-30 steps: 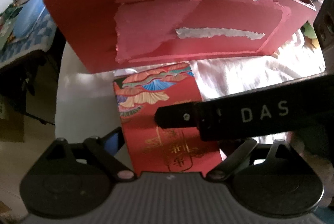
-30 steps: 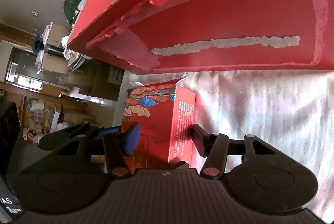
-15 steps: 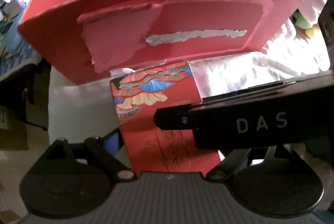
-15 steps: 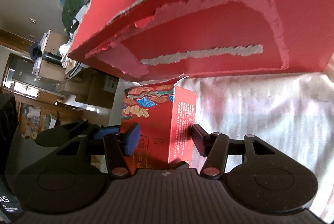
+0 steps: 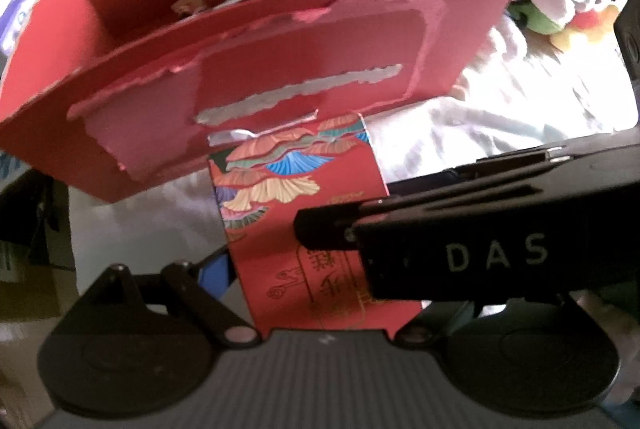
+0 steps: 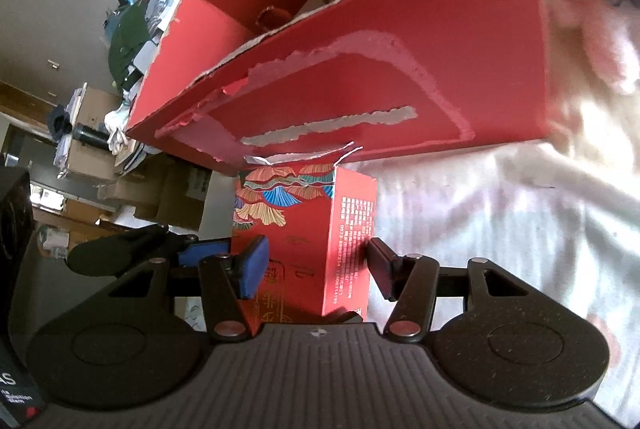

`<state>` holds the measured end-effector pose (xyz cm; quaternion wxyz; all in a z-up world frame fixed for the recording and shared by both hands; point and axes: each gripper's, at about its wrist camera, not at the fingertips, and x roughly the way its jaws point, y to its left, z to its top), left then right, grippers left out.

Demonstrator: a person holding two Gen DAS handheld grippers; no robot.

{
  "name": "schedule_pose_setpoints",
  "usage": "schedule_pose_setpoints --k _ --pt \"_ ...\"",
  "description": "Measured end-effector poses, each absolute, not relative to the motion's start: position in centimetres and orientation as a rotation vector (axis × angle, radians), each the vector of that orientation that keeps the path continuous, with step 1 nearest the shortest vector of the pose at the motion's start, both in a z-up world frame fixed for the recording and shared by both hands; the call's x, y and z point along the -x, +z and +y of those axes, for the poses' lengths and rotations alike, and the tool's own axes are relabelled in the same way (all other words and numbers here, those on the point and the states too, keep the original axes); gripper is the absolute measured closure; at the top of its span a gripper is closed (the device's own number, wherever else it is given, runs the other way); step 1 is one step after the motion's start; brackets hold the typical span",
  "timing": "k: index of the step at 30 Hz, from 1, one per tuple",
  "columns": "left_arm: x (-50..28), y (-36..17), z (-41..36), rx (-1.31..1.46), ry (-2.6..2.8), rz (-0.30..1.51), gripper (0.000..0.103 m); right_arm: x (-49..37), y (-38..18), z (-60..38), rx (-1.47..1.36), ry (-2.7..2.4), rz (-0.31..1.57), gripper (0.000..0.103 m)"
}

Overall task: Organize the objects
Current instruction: 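Lift the gift box with the right gripper up over the red box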

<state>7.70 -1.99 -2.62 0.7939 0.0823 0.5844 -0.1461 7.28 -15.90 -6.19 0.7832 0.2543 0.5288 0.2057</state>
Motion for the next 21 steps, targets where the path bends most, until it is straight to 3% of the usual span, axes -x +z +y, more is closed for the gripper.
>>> schedule_pose_setpoints --k 21 --pt "-6.3 0.1 -12.3 -0.409 -0.622 1.131 0.014 -1.9 -2.4 -23.7 -0.630 0.152 1.001 0.046"
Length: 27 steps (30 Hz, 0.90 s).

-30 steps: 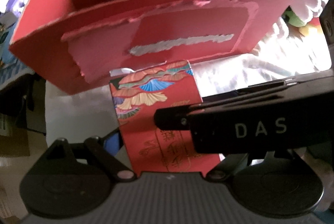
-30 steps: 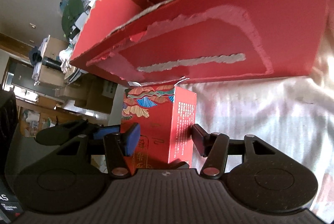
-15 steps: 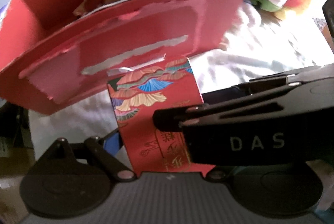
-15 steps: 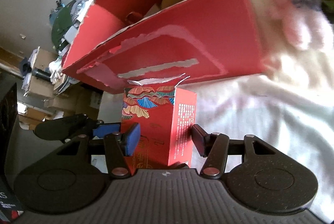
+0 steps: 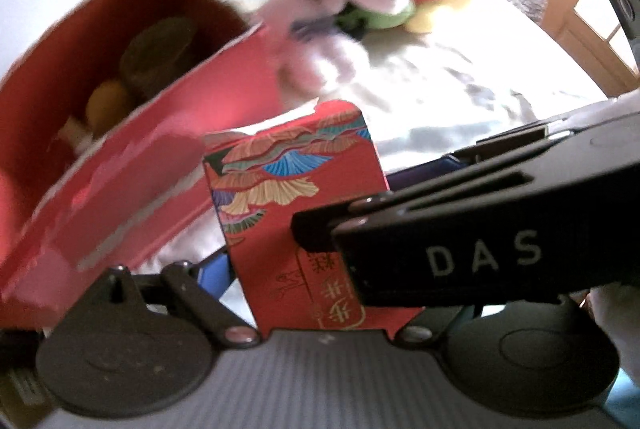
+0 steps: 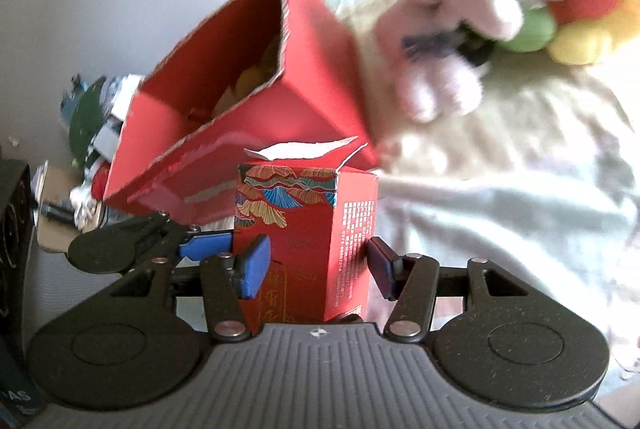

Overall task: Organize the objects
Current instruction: 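Lift the gift box with the right gripper up over the red box, then lower the gift box into the red box and open the right gripper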

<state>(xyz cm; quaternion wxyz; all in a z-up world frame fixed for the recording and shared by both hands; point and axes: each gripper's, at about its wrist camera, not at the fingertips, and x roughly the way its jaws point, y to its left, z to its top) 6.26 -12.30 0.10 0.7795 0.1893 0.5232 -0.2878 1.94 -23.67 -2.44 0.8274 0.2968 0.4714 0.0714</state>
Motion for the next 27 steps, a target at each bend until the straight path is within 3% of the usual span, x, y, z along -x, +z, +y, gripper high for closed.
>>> schedule_pose_setpoints --k 13,27 --pt "-7.3 6.6 -15.3 -0.429 -0.716 0.935 0.017 -2.1 3.8 -26.2 -0.604 0.114 0.841 0.046" --pt "-12.8 12.7 -10.2 -0.312 -0.541 0.799 0.020 -10.5 8.2 -22.5 -0.477 0.314 0.777 0.047"
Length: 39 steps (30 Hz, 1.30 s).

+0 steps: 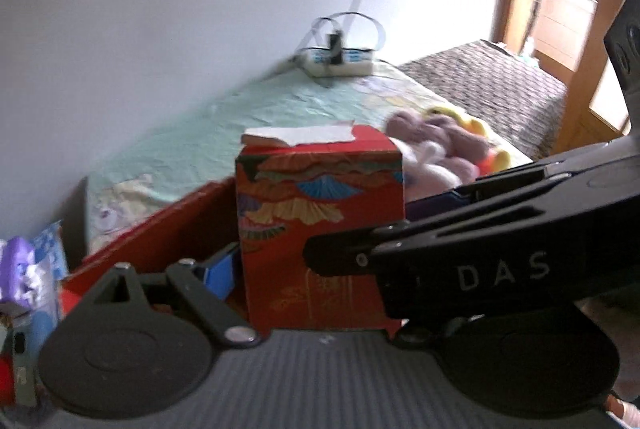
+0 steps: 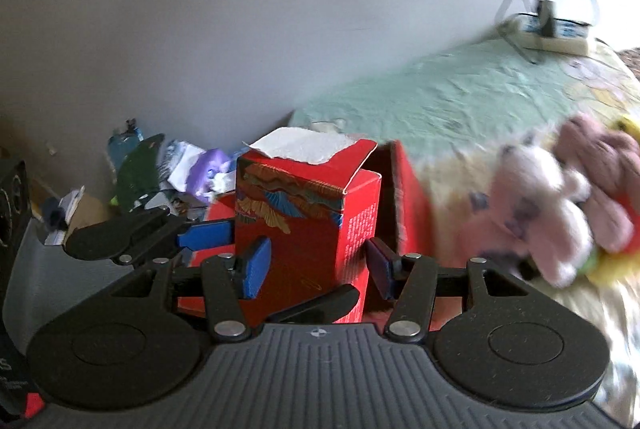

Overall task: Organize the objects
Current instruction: 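Lower the gift box into the red box and open the right gripper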

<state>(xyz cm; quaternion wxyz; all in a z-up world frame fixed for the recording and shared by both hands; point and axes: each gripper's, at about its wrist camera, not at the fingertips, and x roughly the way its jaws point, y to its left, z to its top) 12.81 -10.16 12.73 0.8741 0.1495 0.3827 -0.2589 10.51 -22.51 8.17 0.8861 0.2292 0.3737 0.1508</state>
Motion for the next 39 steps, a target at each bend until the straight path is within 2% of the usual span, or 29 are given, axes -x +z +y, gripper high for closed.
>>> schedule_pose_setpoints --k 12,23,32,38,39 --pt "-17.9 12.1 -2.2 -0.210 -0.347 0.854 0.020 -18.0 6.5 -15.7 -0.414 0.508 0.859 0.049" --pt "-21.9 5.3 3.7 -0.171 -0.221 1.016 0.020 -23.9 0.2 -11.3 -0.443 0.636 1.094 0.051" --pt "-22.7 1.2 5.0 -0.157 -0.174 1.111 0.020 -26.9 -3.3 -9.6 -0.347 0.775 1.239 0.050" --pt "-22.5 0.7 4.6 -0.189 -0.159 1.095 0.019 -28.1 -5.3 -9.6 -0.411 0.753 1.262 0.048" --pt "-22.5 0.7 4.6 -0.195 -0.156 1.094 0.019 -28.2 -5.5 -9.6 -0.413 0.743 1.263 0.054"
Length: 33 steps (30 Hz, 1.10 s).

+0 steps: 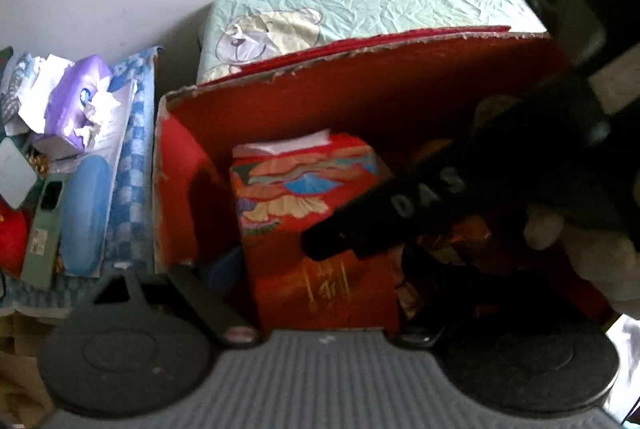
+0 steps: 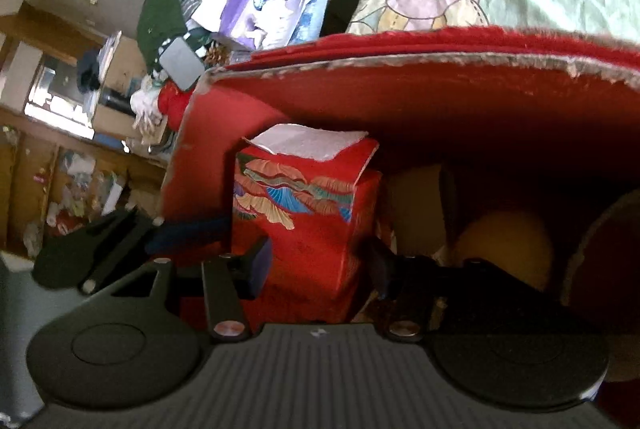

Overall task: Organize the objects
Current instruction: 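Lower the gift box into the red box and open the right gripper, then withdraw the right gripper up and back from the red box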

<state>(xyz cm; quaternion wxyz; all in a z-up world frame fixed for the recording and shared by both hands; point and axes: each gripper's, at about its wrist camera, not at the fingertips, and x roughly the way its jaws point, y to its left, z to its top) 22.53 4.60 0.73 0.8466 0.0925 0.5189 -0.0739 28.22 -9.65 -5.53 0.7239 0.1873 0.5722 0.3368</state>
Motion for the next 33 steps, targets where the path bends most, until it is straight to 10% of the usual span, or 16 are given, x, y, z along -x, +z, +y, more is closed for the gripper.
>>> schedule_pose_setpoints --k 33 --pt "-20.2 2.8 2.8 -0.196 -0.037 1.031 0.022 -18.3 2.1 -16.5 -0.296 0.210 0.904 0.057"
